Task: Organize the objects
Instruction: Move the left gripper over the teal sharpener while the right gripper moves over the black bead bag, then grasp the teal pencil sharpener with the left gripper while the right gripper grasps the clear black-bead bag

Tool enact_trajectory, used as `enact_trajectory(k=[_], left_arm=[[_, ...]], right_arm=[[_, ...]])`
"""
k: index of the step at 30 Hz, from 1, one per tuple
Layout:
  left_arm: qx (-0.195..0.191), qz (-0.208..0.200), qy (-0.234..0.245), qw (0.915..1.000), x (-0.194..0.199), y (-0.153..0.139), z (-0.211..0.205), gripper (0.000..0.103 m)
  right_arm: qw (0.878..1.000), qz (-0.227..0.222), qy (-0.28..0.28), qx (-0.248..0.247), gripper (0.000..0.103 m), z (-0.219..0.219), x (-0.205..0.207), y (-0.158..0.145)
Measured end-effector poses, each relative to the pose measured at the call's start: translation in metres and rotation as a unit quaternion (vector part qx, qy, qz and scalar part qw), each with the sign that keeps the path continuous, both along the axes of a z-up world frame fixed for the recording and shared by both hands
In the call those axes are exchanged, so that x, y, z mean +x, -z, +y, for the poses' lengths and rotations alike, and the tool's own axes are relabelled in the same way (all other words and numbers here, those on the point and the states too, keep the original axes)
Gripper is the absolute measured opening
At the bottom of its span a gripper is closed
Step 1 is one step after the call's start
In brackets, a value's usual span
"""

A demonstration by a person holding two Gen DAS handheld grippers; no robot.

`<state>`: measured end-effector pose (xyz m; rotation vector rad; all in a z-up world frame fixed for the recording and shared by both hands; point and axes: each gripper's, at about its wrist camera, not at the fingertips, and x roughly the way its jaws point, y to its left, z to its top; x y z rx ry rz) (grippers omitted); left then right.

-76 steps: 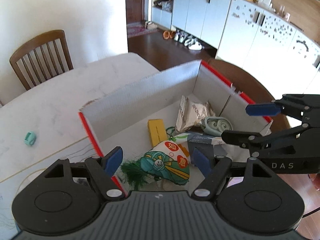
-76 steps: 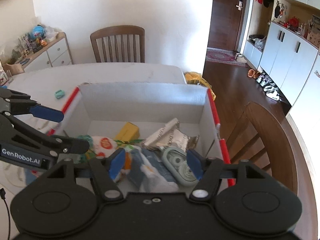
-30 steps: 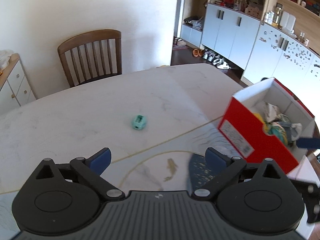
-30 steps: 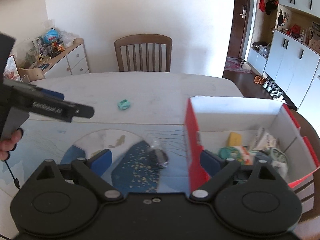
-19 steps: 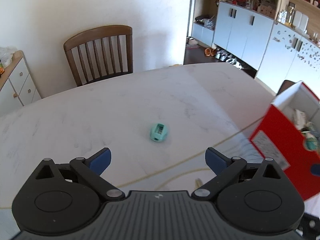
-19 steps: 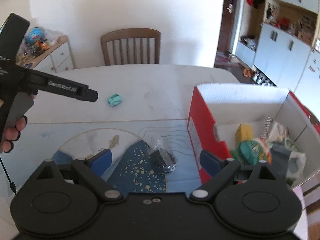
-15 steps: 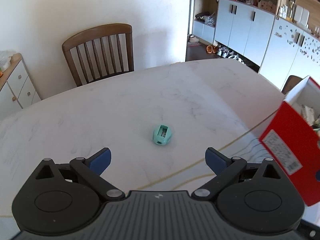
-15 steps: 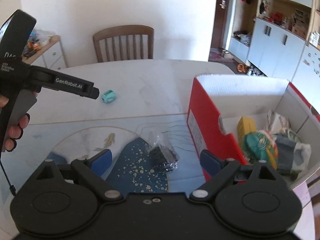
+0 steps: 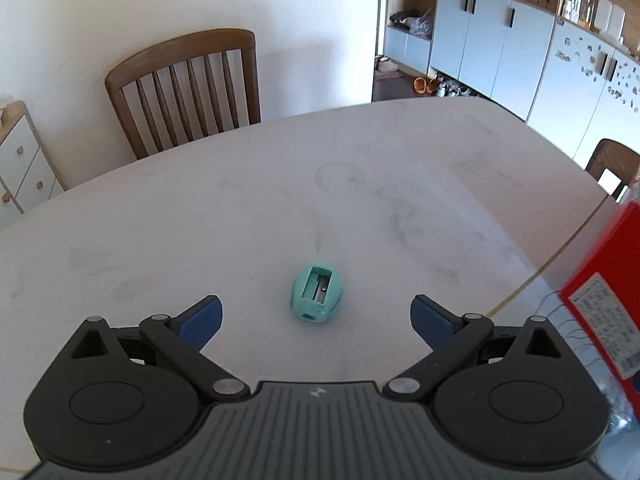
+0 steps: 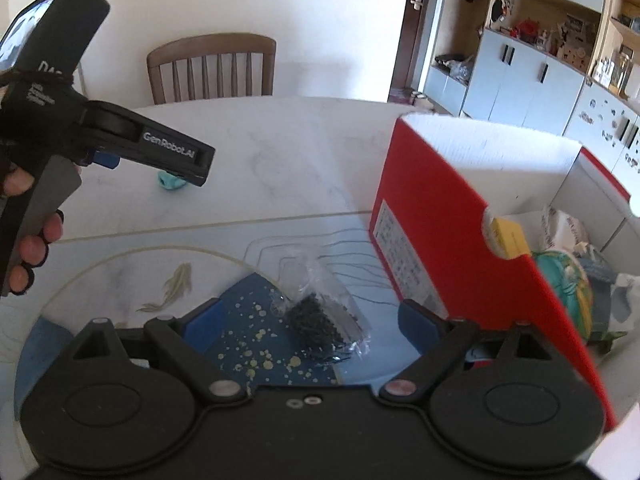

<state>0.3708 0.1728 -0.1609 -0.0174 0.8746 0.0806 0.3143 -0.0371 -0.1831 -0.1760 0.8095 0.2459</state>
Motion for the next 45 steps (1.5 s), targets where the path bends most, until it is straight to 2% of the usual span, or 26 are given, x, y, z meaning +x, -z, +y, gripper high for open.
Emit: enact_trajectory(k=[3,7,15,17,20,28,31,35,45], left_arm=[[-0.013,-0.001,-0.001,0.9999,0.007,0.007,0.001,0.101],[-0.011,0.003,-0.007,0.9999,0.016,0.016,0.001,0.101],[-0.011,-0.008,-0.016,0.9998,0.022,0.026,0.003,0.100],[-0.011,-0.011,-0.015,0.9998,0.022,0.026,0.003,0.100],[-0.002,-0.017,-0.009,0.9998,0.021,0.026,-0.001,0.092],[0.009,-0.024,0.020,0.9995,0.018,0.019,-0.014,0.042],[0.014,-0.023,0.022,0.9994,0.016,0.018,-0.016,0.031],[0.018,-0.017,0.020,0.9995,0.016,0.017,-0.014,0.030],[0.000,-0.006,0.019,0.9998,-0.017,-0.003,-0.014,0.030]], right_arm=[[1.000,0.012,0.000,0.002,0.090,0.001,0.007,0.009],[0.999,0.035,0.005,0.006,0.085,0.002,0.016,0.022],[0.999,0.040,0.009,0.033,0.081,-0.003,0.017,0.020],[0.998,0.041,0.010,0.039,0.076,-0.005,0.016,0.019],[0.998,0.043,0.011,0.044,0.069,-0.007,0.016,0.016],[0.998,0.041,0.014,0.043,0.045,-0.007,0.012,0.014],[0.998,0.042,0.012,0.042,0.042,-0.005,0.013,0.014],[0.998,0.049,0.007,0.048,0.034,-0.006,0.015,0.012],[0.993,0.072,0.004,0.090,0.032,-0.018,0.002,-0.010]])
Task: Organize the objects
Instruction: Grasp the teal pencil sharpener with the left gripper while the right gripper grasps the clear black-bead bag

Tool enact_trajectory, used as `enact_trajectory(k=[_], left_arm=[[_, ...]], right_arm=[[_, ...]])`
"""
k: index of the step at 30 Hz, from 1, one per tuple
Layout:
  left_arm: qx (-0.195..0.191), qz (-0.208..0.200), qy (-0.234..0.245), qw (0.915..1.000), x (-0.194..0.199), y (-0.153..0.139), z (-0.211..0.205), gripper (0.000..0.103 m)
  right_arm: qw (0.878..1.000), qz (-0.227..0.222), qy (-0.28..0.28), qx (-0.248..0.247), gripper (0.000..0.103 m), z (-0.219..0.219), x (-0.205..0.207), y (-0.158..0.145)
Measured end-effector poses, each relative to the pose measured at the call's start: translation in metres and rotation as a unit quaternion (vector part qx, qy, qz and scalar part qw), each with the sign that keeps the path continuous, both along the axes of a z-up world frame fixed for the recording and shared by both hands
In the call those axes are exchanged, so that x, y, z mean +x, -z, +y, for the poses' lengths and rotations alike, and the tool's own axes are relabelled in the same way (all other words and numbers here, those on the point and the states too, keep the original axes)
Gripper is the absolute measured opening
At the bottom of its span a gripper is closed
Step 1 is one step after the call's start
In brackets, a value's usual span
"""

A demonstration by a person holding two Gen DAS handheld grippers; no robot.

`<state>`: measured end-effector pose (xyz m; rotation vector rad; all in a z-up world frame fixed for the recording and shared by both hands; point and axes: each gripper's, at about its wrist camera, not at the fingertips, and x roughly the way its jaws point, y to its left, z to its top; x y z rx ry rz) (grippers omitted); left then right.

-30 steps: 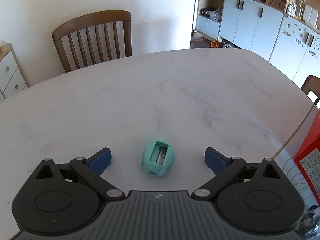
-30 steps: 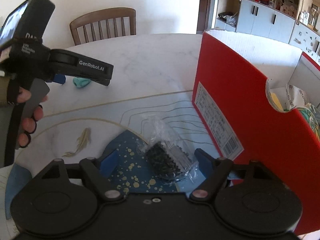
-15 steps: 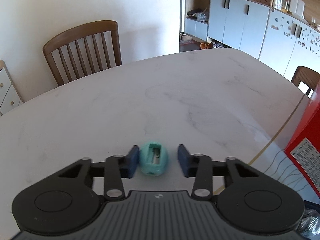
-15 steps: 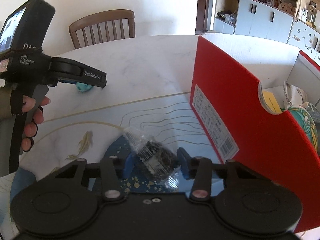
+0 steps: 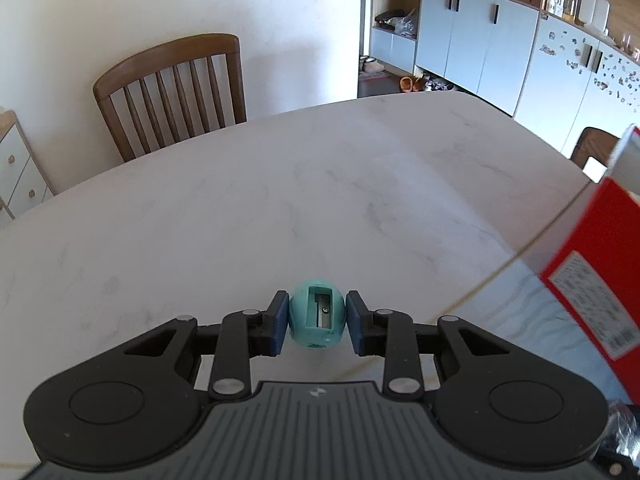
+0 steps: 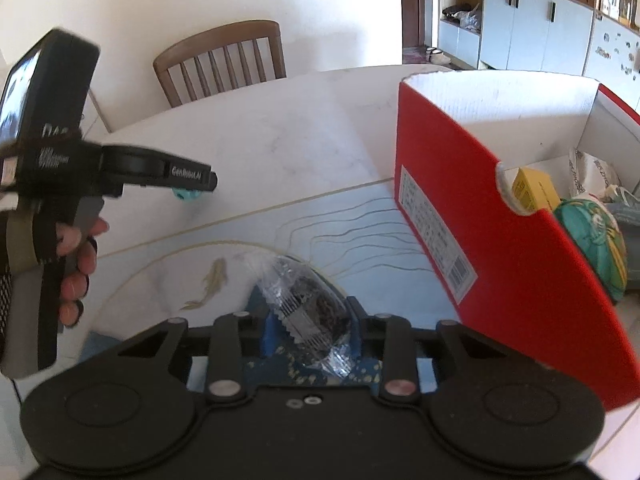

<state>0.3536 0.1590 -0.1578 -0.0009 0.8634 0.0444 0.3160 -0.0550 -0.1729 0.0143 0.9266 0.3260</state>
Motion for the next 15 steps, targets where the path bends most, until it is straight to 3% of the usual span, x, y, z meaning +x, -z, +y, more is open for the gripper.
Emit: enact_trajectory(k=[15], left_arm=[[-0.049,0.018,0.007,0.9986,-0.079,-0.060,-0.026,0.030]], right_arm=[[0.999,-0.006,-0.029,0.029,0.032,-0.030,-0.031,-0.060]])
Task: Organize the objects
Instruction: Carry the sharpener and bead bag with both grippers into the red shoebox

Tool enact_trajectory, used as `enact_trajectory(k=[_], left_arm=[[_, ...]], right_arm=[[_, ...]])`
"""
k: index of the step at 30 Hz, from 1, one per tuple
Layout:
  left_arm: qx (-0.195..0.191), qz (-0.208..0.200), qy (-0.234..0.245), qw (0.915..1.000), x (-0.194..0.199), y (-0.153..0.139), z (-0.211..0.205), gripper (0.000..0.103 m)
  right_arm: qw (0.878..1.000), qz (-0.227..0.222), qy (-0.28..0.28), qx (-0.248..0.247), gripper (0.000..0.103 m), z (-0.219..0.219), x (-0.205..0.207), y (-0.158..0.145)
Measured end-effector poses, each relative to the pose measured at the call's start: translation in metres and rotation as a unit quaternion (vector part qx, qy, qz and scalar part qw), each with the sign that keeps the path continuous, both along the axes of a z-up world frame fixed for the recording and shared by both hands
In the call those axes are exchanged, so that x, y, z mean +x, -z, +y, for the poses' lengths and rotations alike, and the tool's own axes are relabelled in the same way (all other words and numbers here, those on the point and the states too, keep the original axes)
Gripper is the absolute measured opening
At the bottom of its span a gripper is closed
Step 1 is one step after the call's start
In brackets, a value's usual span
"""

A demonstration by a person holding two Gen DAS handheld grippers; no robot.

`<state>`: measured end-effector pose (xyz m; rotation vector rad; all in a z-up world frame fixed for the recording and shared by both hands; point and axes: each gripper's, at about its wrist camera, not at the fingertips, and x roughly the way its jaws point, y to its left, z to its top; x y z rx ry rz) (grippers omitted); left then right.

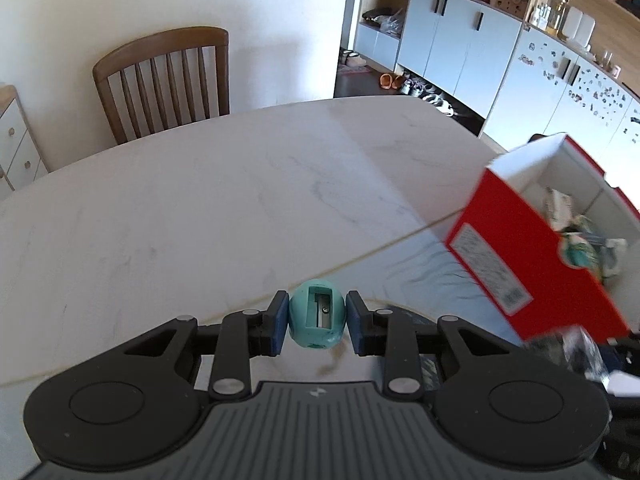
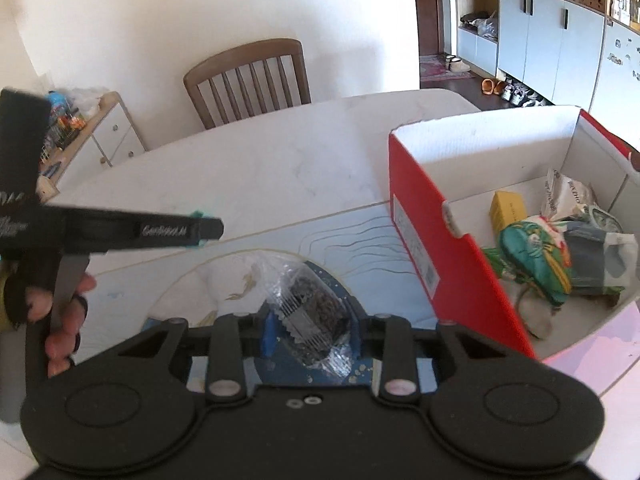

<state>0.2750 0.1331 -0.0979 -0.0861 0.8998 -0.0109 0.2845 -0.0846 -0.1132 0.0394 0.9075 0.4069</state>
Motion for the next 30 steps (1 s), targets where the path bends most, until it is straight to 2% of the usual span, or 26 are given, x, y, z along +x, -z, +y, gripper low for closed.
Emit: enact_trajectory(k=[7,14,22,30], left_arm=[[0.000,-0.003,-0.007,1.0000,-0.030,-0.027,-0.021,0.030],[0.002,-0.016,-0.007,0.9998,-0.043,-0.055,-0.051,0.030],[-0.001,-0.020,0.016,0.9997,-0.031,-0.065,-0.106,0.030],[0.004,-0.020,0.028,0.9994,-0.003,-0.067,-0.163,0.030]], right_arm=[[1.000,-0.009,-0.014,0.018,0.032,-0.024,-0.007,-0.022],[0.999,-0.017,-0.030,0.036,0.032,-0.052,-0.006,-0.043],[0.998,-0.027,-0.043,0.031,0.032,-0.093,0.006,-0.052],[0.999,-0.040,-0.025,0.025,0.032,-0.152,0.034,-0.055]])
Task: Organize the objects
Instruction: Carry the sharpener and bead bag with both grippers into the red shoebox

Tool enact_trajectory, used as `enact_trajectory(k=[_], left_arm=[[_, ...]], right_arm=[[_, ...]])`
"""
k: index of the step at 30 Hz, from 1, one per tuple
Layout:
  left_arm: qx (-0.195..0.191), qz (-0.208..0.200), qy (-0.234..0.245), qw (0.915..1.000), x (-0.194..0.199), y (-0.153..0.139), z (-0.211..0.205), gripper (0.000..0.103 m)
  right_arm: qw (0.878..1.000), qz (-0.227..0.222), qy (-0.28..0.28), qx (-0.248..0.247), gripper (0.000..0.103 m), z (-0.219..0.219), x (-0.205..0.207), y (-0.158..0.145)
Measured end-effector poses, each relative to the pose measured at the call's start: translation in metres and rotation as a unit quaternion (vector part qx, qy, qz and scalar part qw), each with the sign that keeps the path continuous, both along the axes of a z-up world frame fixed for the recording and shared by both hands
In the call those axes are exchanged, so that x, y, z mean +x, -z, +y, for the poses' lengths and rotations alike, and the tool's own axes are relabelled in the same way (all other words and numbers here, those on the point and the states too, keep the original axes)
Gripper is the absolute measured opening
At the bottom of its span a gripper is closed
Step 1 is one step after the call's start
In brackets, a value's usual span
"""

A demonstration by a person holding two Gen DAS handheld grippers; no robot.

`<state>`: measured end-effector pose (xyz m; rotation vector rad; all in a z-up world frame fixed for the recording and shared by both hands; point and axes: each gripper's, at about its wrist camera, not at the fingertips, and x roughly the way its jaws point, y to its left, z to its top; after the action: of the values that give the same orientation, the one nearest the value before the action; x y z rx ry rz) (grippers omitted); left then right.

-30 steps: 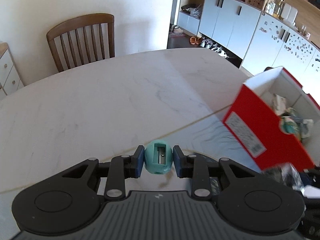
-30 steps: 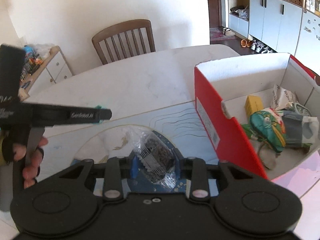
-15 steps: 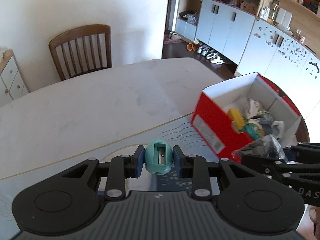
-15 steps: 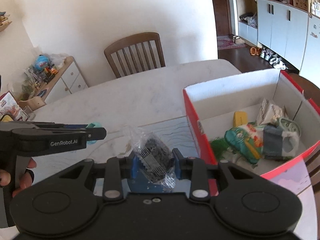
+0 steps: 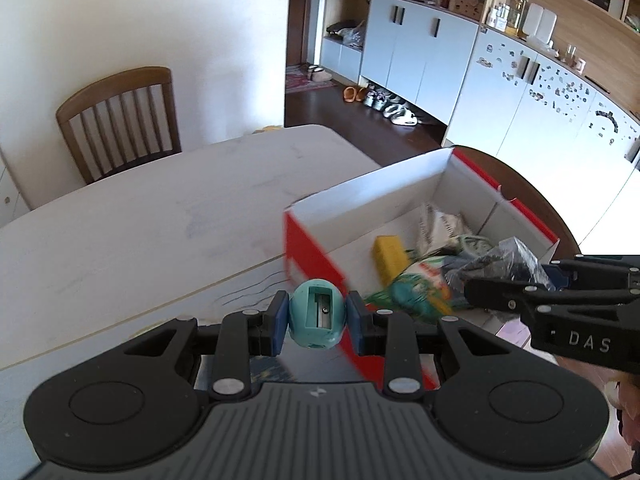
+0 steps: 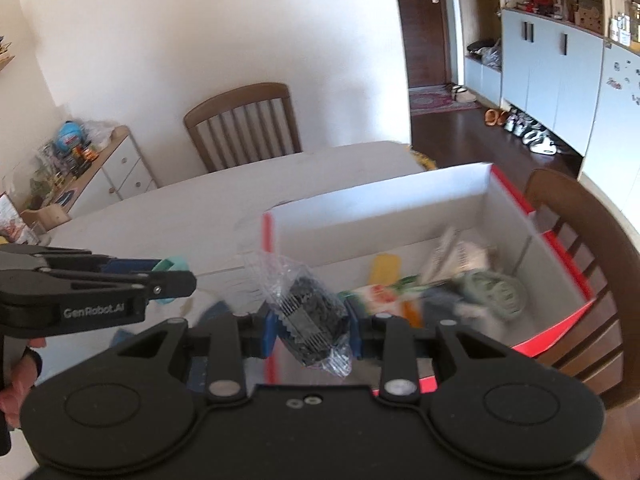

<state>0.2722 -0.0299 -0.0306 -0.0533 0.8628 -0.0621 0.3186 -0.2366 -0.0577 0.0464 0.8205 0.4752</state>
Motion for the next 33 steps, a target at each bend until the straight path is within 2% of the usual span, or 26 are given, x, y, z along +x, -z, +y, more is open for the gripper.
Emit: enact_trajectory(k=[8,15,24,33], left_arm=[[0.017,0.010,0.007,0.9998,0.037,0.004,-0.047,0.030],[0.030,0.021,0.004,0.9993,0.070,0.009,-0.078,0.030],[0.052,0.055,-0.005,0.9971,0.120,0.034,-0.109,0.030],[0.055,0.091,-0.017,0.9942,0.152,0.072,-0.119,0.030]], right_arm=[[1.000,-0.010,0.021,-0.012,0.033,-0.056,0.029,0.006],[0.999,-0.005,0.032,-0.032,0.033,-0.083,0.056,0.023],[0.999,-0.011,0.022,-0.043,0.033,-0.084,0.087,0.045],[0.999,0.019,-0.007,-0.036,0.033,-0.083,0.107,0.069]])
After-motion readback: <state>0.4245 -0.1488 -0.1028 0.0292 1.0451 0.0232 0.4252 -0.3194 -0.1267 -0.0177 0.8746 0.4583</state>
